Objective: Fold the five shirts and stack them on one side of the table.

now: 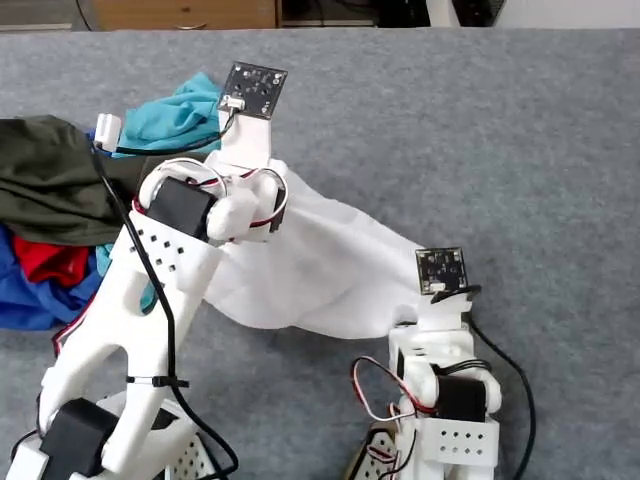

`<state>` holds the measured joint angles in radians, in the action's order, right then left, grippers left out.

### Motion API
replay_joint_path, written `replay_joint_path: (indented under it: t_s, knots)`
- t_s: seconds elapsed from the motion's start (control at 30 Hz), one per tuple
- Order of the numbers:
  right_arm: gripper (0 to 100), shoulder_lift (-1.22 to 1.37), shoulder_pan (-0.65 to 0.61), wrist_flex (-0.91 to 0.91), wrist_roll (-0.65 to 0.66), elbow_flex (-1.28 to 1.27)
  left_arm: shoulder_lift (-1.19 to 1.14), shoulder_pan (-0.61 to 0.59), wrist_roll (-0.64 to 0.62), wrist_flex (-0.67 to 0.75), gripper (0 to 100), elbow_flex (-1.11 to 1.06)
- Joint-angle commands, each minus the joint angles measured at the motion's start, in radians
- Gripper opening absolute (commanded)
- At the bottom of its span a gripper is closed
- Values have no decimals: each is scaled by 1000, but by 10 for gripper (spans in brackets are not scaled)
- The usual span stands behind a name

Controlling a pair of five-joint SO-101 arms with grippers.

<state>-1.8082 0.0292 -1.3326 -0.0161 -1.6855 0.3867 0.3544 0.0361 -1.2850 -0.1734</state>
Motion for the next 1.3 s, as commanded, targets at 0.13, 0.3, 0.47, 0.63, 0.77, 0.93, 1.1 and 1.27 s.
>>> replay_joint_path:
  t_s: [0.13,0.3,0.47,0.63,0.77,0.93,1.1,1.27]
  knots:
    - [4,-107,-15,11,6,-2,19,2,6,-5,18,41]
    - [4,-107,-15,11,6,-2,21,0,6,-5,18,21]
    - [4,-107,-15,11,6,-2,22,0,8,-5,18,-15]
    - [4,-107,-15,11,6,-2,22,0,8,-3,18,-9]
    - [4,-107,-15,11,6,-2,56,11,8,-32,18,14]
    - [4,-107,-15,11,6,-2,114,11,6,-71,18,87]
    - [4,-107,-15,11,6,-2,140,11,5,-153,18,224]
    - [4,-107,-15,11,6,-2,140,60,0,-222,18,376]
